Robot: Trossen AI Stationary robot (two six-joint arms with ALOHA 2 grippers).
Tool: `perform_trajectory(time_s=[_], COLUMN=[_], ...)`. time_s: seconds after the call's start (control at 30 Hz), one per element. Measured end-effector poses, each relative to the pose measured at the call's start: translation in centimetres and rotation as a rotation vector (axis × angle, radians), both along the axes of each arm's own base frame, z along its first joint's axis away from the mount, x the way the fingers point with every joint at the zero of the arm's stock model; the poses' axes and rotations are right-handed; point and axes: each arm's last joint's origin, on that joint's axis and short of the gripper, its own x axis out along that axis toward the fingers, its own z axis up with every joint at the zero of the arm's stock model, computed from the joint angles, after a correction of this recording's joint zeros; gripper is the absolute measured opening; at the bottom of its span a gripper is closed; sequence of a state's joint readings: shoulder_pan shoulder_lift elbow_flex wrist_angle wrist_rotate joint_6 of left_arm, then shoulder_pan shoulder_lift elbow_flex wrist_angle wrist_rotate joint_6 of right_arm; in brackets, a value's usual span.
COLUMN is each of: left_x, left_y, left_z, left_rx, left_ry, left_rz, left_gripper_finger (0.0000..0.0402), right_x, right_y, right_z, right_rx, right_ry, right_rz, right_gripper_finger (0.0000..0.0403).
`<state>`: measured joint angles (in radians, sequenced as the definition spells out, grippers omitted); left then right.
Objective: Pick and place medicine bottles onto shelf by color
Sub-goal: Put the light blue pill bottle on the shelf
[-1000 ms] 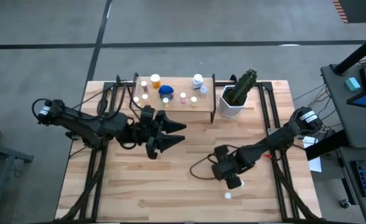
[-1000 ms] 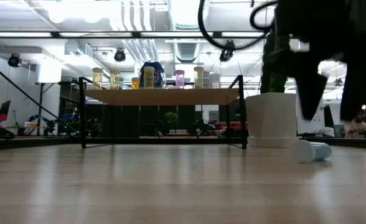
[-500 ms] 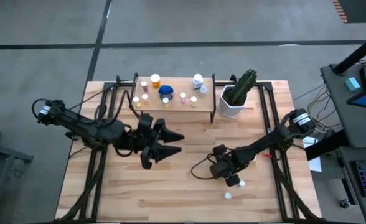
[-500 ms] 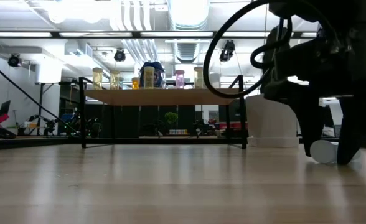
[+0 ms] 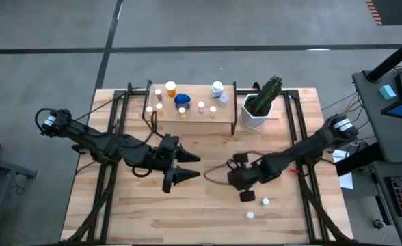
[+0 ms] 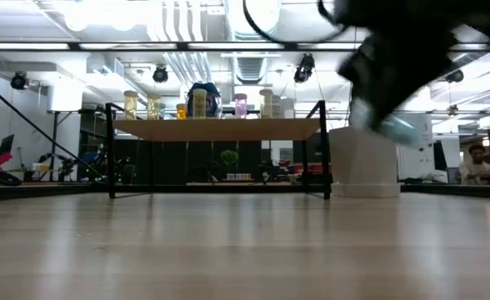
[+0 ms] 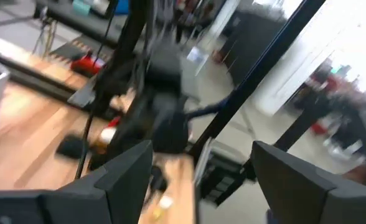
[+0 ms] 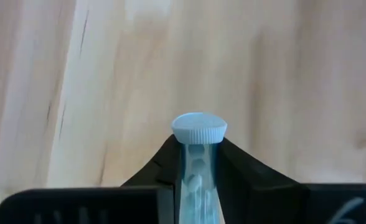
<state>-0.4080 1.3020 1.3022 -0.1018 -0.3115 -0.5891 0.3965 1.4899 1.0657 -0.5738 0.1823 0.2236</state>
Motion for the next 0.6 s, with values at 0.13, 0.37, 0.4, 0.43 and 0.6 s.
perform_trajectory(time_s=[0.13,0.37,0.4,0.43,0.6], left_x=[-0.7,-2.1,-2.4,-2.8,-4.7], left_y=[0.4,1.7,1.9,2.1,3.6], left_z=[-0.6,0.5,0.7,1.1,2.2], left_rx=[0.054,0.203,0.224,0.247,0.385], left_ry=[0.094,0.061,0.049,0.036,0.024], left_rz=[0.008,0.077,0.087,0.092,0.167], left_gripper_finger=[0.0258,0.0258,0.0258,0.0258,0.0258], right_x=[1.0,2.1,2.2,2.3,3.6], right_y=[-1.2,-4.9,-5.6,-6.2,-8.4], right_z=[5.2,12.8,13.8,14.6,16.8], right_rx=[0.075,0.202,0.21,0.217,0.231], right_ry=[-0.293,-0.774,-0.827,-0.871,-1.009], right_rz=[-0.097,-0.197,-0.215,-0.232,-0.29], right_gripper_finger=[0.006,0.006,0.0061,0.0061,0.0061])
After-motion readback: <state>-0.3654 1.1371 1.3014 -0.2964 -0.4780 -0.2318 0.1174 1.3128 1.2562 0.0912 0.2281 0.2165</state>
